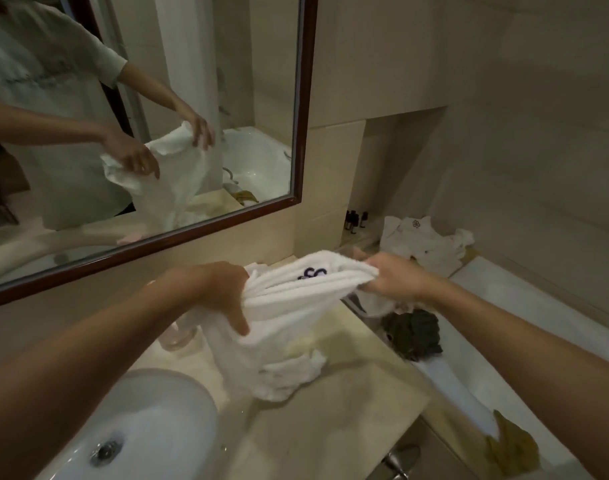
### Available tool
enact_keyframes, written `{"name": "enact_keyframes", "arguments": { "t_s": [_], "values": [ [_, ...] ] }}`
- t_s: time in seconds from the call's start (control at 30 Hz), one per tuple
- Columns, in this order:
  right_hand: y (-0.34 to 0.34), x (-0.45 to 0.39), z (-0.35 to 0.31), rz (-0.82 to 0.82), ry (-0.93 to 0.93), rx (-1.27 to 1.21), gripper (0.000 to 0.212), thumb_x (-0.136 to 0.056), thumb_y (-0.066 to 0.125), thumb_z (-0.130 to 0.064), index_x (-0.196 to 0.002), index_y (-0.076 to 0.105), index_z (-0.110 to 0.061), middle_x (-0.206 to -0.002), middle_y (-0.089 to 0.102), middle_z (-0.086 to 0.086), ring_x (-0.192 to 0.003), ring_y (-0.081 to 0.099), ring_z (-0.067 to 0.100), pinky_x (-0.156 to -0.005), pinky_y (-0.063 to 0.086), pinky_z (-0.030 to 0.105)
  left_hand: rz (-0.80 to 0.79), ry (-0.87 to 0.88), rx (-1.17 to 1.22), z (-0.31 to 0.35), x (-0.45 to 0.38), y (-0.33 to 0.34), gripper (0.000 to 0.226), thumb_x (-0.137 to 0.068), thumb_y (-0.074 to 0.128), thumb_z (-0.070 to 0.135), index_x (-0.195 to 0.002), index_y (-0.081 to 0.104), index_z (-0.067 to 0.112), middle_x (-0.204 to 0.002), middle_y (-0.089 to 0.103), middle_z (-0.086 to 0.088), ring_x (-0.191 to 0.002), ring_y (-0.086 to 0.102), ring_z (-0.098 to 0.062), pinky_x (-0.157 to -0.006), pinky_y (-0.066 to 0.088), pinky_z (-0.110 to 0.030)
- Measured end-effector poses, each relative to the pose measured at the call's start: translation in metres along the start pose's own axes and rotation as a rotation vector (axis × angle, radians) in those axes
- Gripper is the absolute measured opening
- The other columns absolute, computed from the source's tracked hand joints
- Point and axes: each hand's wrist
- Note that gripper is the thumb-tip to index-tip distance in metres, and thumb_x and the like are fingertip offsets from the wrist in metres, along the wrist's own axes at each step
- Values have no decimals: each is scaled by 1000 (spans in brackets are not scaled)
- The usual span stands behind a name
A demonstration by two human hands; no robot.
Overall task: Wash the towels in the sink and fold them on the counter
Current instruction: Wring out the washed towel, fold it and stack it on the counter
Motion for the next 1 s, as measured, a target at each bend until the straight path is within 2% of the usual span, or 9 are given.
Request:
{"name": "enact_keyframes", "arguments": {
  "t_s": [0.1, 0.27, 0.33, 0.4, 0.5, 0.63, 0.73, 0.87, 1.0],
  "values": [
    [-15, 0, -11, -9, -48, -507, 12, -96, 62, -16, -102, 72, -15, -92, 74, 4, -82, 70, 20, -70, 55, 29, -64, 11, 227, -4, -1, -2, 50, -74, 83, 43, -112, 54, 29, -106, 62, 5, -91, 60, -11, -84, 49, -26],
    [-33, 2, -21, -129, -75, -614, 18, -91, 67, -19, -109, 69, -13, -95, 74, 4, -83, 70, 23, -71, 55, 33, 103, 65, 721, -29, -4, -9, 26, -87, 74, 32, -109, 62, 28, -109, 69, 2, -97, 65, -14, -81, 52, -24],
    [-38, 5, -20, -256, -36, -440, 27, -89, 72, -34, -106, 70, -12, -90, 74, 2, -74, 70, 15, -63, 55, 25, 231, 166, 968, -31, -3, -18, 32, -84, 77, 25, -113, 64, 29, -113, 71, 8, -102, 66, -6, -87, 50, -23],
    [-37, -2, -18, -242, -4, 91, 36, -82, 76, -49, -92, 70, -15, -80, 71, -2, -66, 65, 14, -58, 52, 27, 218, 278, 1068, -27, 2, -30, 35, -81, 79, 15, -111, 66, 27, -109, 74, 11, -103, 68, -4, -92, 50, -27],
    [-36, -14, -10, 78, -6, 490, 22, -90, 67, -40, -88, 69, -18, -75, 65, 0, -63, 56, 14, -61, 51, 28, 225, 281, 814, -18, 8, -48, 36, -71, 86, 21, -102, 67, 19, -93, 74, 0, -88, 70, -19, -74, 52, -24],
    [-51, -8, 1, 124, -7, -464, 16, -94, 63, -18, -102, 71, -5, -83, 69, 5, -73, 63, 16, -65, 49, 24, 299, 99, 226, -10, 2, -40, 35, -75, 82, 21, -100, 57, 24, -93, 63, 3, -84, 62, -17, -71, 49, -25],
    [-47, -10, -4, 107, -14, -625, 24, -85, 63, -13, -107, 71, -12, -99, 74, 7, -90, 70, 23, -77, 55, 35, 354, 26, 7, -5, -12, -35, 30, -80, 73, 19, -104, 56, 22, -96, 60, 1, -87, 59, -19, -72, 47, -27],
    [-63, -9, -10, 30, -59, -373, 20, -87, 72, -41, -101, 72, -28, -98, 74, -8, -90, 69, 13, -76, 52, 23, 678, -1, 118, -12, -13, -55, 12, -87, 64, 17, -97, 60, 14, -91, 61, -8, -92, 61, -32, -70, 38, -31],
    [-71, -9, -17, 138, 26, 404, 39, -81, 71, -61, -90, 59, -25, -89, 68, -5, -78, 62, 17, -59, 40, 28, 878, 59, 233, 3, 1, -71, 11, -85, 64, 13, -84, 55, 18, -78, 56, -5, -78, 57, -32, -65, 40, -33]
  ]
}}
Point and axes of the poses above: each hand's wrist, its own x-axis away from the middle knuckle, its own y-axis out of the palm, z = x × y
